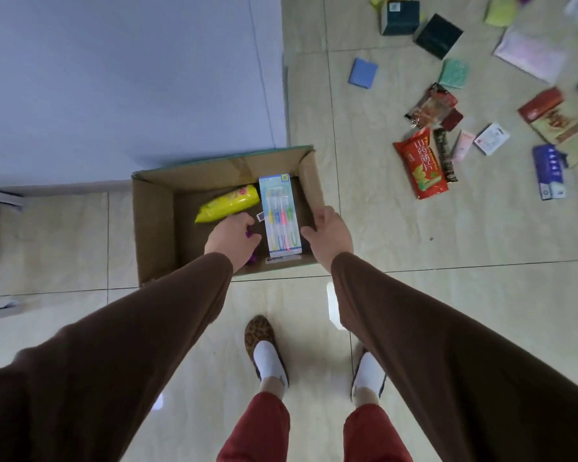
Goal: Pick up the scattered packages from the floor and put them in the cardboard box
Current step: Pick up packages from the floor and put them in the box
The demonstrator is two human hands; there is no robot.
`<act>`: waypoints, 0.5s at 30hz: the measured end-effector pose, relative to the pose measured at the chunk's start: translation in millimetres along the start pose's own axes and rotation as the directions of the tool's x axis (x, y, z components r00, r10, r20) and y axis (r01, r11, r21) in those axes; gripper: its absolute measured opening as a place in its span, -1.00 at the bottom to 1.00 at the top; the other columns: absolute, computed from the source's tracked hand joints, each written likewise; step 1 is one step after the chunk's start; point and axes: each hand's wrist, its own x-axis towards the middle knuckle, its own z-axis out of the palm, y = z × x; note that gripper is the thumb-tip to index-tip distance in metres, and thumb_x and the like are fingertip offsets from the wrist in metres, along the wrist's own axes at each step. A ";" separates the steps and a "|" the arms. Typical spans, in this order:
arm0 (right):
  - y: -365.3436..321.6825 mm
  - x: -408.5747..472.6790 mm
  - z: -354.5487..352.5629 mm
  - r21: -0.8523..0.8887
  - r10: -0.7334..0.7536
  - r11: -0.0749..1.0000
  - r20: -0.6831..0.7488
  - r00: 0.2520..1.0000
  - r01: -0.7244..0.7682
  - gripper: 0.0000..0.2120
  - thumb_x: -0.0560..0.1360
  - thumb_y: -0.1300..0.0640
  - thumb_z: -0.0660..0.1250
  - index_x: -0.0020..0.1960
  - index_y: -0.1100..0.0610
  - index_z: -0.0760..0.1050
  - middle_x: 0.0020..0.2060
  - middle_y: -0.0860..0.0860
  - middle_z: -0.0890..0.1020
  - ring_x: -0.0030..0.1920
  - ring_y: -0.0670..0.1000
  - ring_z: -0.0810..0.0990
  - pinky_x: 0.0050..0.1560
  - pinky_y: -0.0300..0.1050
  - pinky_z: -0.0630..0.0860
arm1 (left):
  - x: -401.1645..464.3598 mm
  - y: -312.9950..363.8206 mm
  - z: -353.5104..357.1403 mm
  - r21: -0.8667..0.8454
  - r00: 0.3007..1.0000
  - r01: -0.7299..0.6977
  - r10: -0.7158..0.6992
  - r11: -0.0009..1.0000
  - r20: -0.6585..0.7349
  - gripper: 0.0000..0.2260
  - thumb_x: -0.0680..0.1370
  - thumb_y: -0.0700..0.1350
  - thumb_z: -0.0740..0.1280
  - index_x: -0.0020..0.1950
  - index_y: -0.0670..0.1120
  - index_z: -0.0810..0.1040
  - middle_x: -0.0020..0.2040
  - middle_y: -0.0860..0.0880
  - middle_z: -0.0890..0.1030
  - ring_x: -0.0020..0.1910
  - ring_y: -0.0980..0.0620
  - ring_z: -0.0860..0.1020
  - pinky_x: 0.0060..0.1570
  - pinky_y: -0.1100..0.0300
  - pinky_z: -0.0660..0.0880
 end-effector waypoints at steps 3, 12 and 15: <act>17.8 -9.2 -36.5 0.017 -0.022 1.000 -0.036 0.999 0.023 -0.64 0.52 0.13 0.38 0.29 0.11 0.48 0.17 0.06 0.58 0.17 0.11 0.57 0.17 0.03 0.53 | -13.7 34.9 13.3 -0.012 0.998 -0.050 0.049 0.999 -0.044 -0.74 0.54 -0.05 0.38 0.22 -0.05 0.57 0.13 -0.06 0.63 0.13 -0.13 0.58 0.09 0.04 0.51; 140.7 -31.1 -222.6 -0.162 -0.137 0.980 -0.134 0.982 0.114 -0.72 0.56 0.13 0.36 0.26 0.11 0.51 0.16 0.07 0.56 0.19 0.12 0.50 0.15 0.06 0.52 | -68.7 207.9 83.1 0.015 0.985 -0.163 0.164 0.986 -0.053 -0.79 0.50 -0.04 0.42 0.11 -0.02 0.59 0.07 -0.02 0.63 0.06 -0.09 0.60 0.05 0.02 0.53; 182.5 -30.7 -286.2 -0.253 -0.151 0.961 -0.130 0.980 0.115 -0.72 0.56 0.13 0.35 0.26 0.08 0.50 0.16 0.05 0.56 0.21 0.11 0.47 0.12 0.06 0.52 | -80.8 276.1 113.0 0.094 0.967 -0.252 0.254 0.963 -0.013 -0.79 0.53 -0.06 0.40 0.16 -0.02 0.57 0.11 -0.01 0.61 0.08 -0.08 0.58 0.04 0.06 0.50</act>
